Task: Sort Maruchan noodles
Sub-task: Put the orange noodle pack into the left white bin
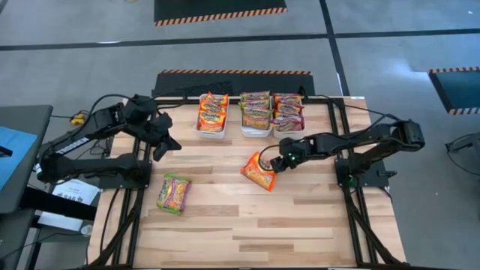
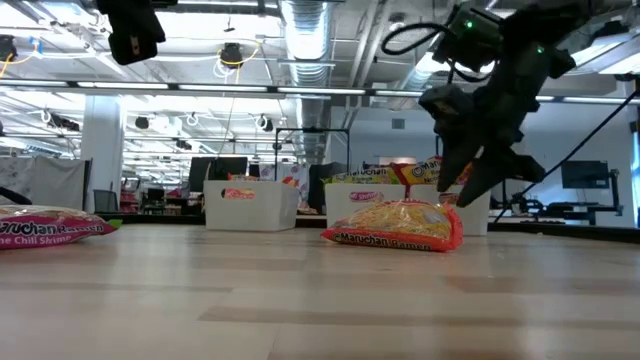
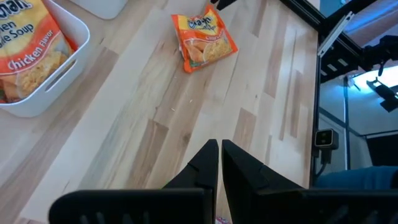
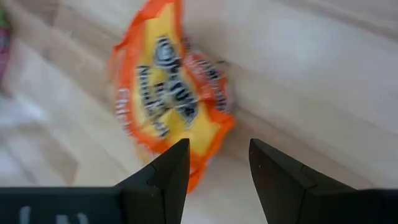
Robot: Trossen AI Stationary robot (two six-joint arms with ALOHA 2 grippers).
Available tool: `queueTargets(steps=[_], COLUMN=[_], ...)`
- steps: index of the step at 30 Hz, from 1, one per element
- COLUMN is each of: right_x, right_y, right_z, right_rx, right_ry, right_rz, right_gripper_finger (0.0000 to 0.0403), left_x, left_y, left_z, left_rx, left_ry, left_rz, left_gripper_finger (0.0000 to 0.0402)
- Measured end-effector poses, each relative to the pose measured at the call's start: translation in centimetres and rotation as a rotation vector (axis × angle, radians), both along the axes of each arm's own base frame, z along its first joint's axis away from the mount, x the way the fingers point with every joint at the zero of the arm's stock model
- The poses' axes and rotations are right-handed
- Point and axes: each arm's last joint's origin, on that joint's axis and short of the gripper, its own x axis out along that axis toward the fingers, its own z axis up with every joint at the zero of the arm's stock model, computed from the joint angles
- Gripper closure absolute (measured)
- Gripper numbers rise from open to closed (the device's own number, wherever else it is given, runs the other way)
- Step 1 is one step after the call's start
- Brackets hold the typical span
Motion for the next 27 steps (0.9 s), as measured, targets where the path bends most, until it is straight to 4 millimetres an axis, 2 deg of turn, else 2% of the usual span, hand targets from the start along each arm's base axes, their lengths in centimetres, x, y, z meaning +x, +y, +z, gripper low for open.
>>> queueTargets(steps=[6, 14, 18, 27], right_x=[-0.7, -0.4, -0.9, -0.5], right_y=[-0.2, -0.2, -0.2, -0.2], right_z=[-1.3, -2.0, -2.5, -2.2], right_rx=[-0.011, 0.006, 0.003, 0.008], right_ry=[0.004, -0.153, -0.115, -0.160], right_rz=[-0.073, -0.106, -0.125, -0.138], right_gripper_finger=[0.0212, 0.0212, 0.0212, 0.0212], left_x=[0.1, 0.1, 0.1, 0.1], left_y=[-0.1, -0.2, -0.2, -0.1], left_z=[0.0, 0.0, 0.0, 0.0], left_rx=[0.000, 0.014, 0.014, 0.024], left_ry=[0.002, 0.001, 0.001, 0.006], left_rz=[-0.012, -0.024, -0.024, -0.012], left_gripper_finger=[0.0395, 0.0395, 0.0395, 0.0395])
